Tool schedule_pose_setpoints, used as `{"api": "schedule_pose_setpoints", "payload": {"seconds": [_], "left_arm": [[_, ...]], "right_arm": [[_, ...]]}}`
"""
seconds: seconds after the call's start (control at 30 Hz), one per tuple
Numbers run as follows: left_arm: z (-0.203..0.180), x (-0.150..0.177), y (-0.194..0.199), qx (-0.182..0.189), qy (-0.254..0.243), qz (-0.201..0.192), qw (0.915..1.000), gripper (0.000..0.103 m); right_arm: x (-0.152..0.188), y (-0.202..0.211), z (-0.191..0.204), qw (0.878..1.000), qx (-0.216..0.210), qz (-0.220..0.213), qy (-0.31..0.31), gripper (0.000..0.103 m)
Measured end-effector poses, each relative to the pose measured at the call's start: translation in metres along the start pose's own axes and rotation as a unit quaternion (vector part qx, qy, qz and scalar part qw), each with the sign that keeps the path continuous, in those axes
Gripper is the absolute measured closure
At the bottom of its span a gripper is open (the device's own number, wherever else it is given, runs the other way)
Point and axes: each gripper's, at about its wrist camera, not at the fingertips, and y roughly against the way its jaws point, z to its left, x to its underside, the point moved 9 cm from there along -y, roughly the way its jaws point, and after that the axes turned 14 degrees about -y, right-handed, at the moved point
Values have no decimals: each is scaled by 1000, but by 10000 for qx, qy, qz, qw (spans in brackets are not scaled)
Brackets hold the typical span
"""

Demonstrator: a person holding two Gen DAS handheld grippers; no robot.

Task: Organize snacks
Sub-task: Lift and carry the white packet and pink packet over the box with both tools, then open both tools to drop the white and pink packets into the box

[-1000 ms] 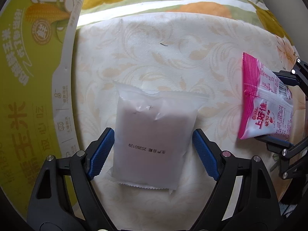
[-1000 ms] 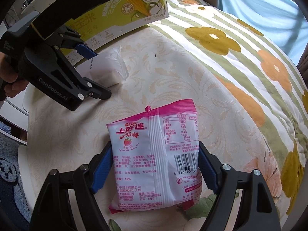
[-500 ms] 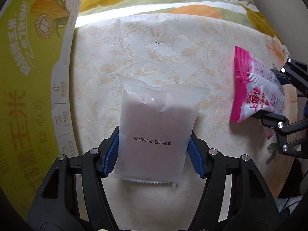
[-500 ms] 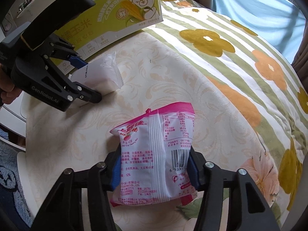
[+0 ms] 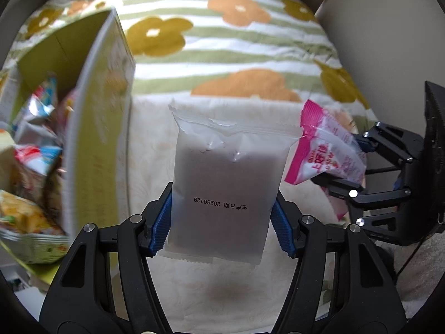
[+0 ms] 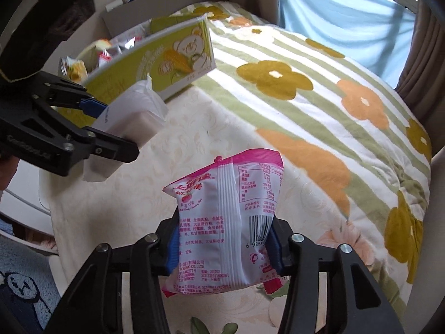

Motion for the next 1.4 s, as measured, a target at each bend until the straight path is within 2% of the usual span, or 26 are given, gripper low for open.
{"api": "schedule_pose_setpoints", "payload": {"seconds": [0.2, 0.33, 0.47, 0.73, 0.9, 0.97, 1.0, 1.03, 1.07, 1.17, 1.4], "left_arm": [[27, -22, 78, -127, -46, -722, 9973, 43], [71, -28, 114, -312, -118, -920, 9952, 43], [125, -26, 131, -393, -153, -918, 9949, 43], [237, -23, 124, -558, -267, -674, 9958, 43], [279, -27, 101, -545, -442, -492, 9963, 43], [286, -30, 96, -586, -549, -536, 9953, 39], [287, -32, 96, -558, -597, -580, 9950, 28], [289, -34, 97, -527, -615, -635, 9947, 6], [291, -35, 99, -512, -609, -716, 9943, 0], [297, -34, 102, -407, -613, -860, 9936, 0], [313, -5, 99, -327, -416, -733, 9959, 0]], "right_arm": [[-41, 41, 35, 9987, -133, -413, -283, 57], [-78, 61, 70, 9959, -181, -733, -491, 57], [-110, 65, 112, 9946, -77, -903, -504, 57], [-165, 23, 174, 9918, -3, -916, -893, 57], [-184, -5, 195, 9892, 89, -856, -1184, 57], [-188, -13, 198, 9879, 142, -815, -1310, 57], [-189, -16, 200, 9873, 164, -792, -1364, 57], [-189, -19, 200, 9867, 193, -770, -1420, 57], [-188, -20, 200, 9862, 220, -753, -1459, 57], [-189, -26, 198, 9851, 298, -665, -1556, 57], [-200, -41, 200, 9854, 326, -559, -1574, 57]]}}
